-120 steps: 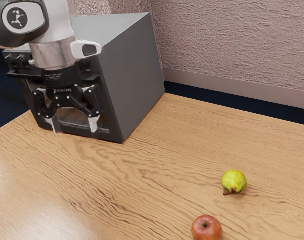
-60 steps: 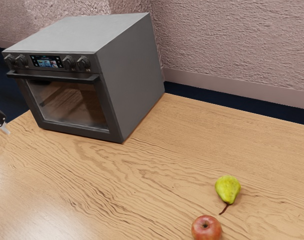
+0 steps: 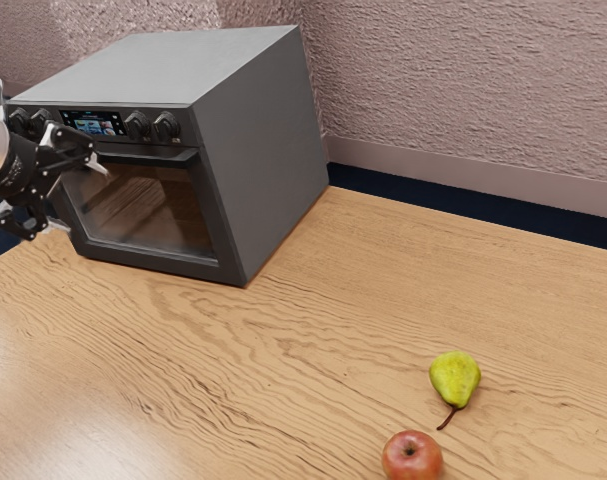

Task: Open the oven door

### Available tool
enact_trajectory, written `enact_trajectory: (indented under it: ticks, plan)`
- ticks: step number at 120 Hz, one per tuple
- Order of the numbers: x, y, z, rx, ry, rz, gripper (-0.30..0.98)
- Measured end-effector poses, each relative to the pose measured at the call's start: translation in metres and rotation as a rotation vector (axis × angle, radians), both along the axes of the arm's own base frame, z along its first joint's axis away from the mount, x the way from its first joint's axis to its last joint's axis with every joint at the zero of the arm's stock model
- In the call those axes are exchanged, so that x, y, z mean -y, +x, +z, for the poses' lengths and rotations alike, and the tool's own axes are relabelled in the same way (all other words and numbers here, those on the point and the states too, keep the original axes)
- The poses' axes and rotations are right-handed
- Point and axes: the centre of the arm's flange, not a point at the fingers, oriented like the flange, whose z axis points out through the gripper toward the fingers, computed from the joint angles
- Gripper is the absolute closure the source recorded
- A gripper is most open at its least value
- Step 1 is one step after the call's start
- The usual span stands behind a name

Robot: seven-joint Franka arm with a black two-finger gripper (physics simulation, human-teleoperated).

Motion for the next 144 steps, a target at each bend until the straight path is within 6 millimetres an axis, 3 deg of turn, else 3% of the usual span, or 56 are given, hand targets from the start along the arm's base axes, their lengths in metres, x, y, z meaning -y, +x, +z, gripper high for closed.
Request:
enact_trajectory:
  ticks: [18,32,40,61,78,117,144]
  plan:
    - [-0.010,-0.005,0.008,0.025,-0.003,0.042,0.00]
    - [-0.061,0.000,-0.004,-0.002,0.013,0.141,0.00]
    - [-0.085,0.018,-0.009,-0.011,0.032,0.165,0.00]
    - [-0.111,0.053,-0.018,0.003,0.071,0.175,0.00]
    - [-0.122,0.076,-0.013,0.033,0.095,0.172,0.00]
    - [-0.145,0.084,-0.031,0.041,0.084,0.202,0.00]
    - [-0.150,0.091,-0.041,0.083,-0.006,0.240,0.00]
